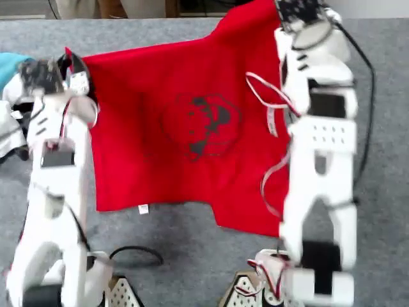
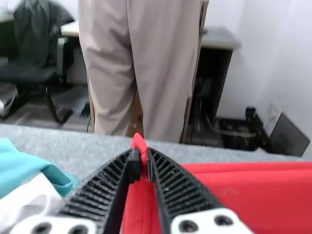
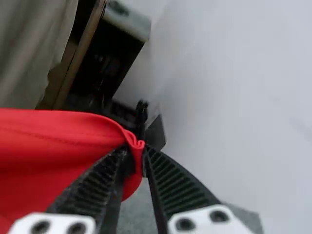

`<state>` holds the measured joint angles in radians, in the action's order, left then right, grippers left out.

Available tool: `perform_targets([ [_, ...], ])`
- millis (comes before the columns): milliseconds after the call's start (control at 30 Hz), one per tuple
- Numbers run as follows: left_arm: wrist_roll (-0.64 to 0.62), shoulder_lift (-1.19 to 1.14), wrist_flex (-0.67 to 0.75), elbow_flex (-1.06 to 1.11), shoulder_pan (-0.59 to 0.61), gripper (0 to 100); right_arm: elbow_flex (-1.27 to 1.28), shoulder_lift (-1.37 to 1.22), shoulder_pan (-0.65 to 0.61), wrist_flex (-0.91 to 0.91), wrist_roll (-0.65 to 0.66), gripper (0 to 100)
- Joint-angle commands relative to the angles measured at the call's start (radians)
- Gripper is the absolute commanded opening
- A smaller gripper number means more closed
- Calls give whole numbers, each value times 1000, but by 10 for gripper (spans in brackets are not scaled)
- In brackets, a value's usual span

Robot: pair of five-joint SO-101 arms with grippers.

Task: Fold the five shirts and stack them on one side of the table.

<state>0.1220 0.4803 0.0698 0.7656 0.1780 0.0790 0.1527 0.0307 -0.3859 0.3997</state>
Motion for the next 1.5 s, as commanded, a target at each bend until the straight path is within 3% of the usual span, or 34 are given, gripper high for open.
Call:
perform_targets([
  [0,11,-246,28,-273,9,19,-200,-162,-16,35,-2,2],
  [233,17,-585,3,-626,14,19,-685,-507,-24,-115,-2,2],
  [467,9,-792,-299,-968,3,19,-1208,-868,-24,-301,-34,2],
  [600,8,-901,-379,-1128,3,19,-1455,-1032,-24,-413,-147,2],
  [800,-91,-1018,-491,-1297,21,19,-1730,-1175,-24,-589,-158,2],
  [1133,-92,-954,-1131,-1435,18,19,-1745,-1102,-30,-1002,-100,2],
  [1467,-86,-946,-1363,-1428,-9,19,-1745,-1033,-48,-1358,-94,2],
])
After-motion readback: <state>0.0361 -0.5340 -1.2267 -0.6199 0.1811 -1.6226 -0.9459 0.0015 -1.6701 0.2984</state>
